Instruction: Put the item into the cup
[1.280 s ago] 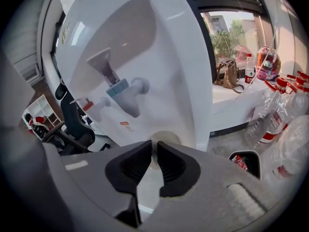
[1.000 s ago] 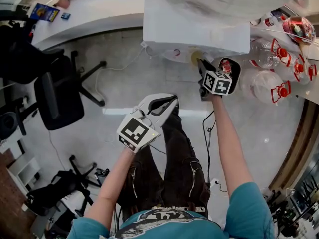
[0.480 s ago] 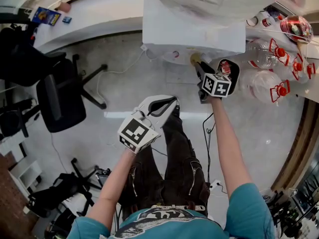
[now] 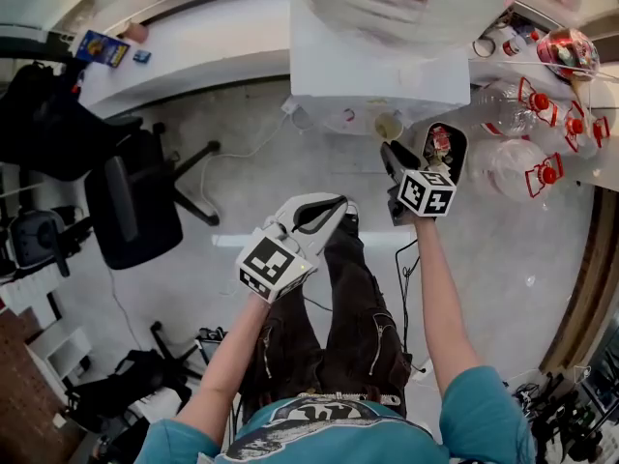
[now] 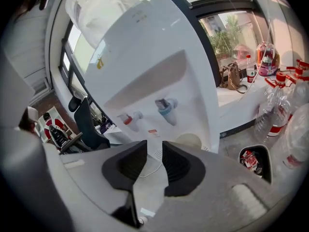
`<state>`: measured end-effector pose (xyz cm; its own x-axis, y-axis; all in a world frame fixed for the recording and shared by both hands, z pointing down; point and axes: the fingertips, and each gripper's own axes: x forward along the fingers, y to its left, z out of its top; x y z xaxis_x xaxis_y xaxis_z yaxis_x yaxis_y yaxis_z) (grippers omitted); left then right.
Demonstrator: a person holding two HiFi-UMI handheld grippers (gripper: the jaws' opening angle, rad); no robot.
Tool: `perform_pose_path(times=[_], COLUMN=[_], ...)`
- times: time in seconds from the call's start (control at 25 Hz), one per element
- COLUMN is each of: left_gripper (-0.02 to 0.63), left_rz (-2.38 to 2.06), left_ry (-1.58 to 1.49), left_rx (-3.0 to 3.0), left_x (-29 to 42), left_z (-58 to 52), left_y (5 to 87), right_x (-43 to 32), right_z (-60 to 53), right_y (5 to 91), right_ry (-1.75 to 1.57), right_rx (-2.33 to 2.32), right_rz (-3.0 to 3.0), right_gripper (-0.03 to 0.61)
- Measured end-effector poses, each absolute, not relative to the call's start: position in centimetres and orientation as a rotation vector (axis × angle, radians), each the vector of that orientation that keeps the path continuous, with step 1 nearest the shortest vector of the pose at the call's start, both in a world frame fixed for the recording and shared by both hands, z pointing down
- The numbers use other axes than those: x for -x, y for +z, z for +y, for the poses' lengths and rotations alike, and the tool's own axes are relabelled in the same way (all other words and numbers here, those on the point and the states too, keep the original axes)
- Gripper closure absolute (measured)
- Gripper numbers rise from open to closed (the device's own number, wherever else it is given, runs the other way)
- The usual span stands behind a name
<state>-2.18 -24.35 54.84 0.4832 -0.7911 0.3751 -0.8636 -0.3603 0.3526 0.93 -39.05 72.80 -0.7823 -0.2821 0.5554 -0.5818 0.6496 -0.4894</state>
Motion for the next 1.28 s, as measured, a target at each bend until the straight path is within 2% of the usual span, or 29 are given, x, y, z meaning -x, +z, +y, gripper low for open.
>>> perform_pose_path(times=[0.84,1.28], left_gripper=[0.615,0.615], left_rz=[-1.405,-1.460], left_ry=[0.160,0.104], left_rx=[-2.273,-2.268], left_x=[7.6,12.2], left_z=[-15.0,-6.4], left_y=[48.3,45.3], right_x=[2.3,5.8], right_z=[-25.1,-16.5], right_y=[51.7,44.6], right_ry=[0.760,0.662], right_rx=[-0.615,-0.593], right_rz=[-2.756,-2.844], right_gripper=[0.491,0.491])
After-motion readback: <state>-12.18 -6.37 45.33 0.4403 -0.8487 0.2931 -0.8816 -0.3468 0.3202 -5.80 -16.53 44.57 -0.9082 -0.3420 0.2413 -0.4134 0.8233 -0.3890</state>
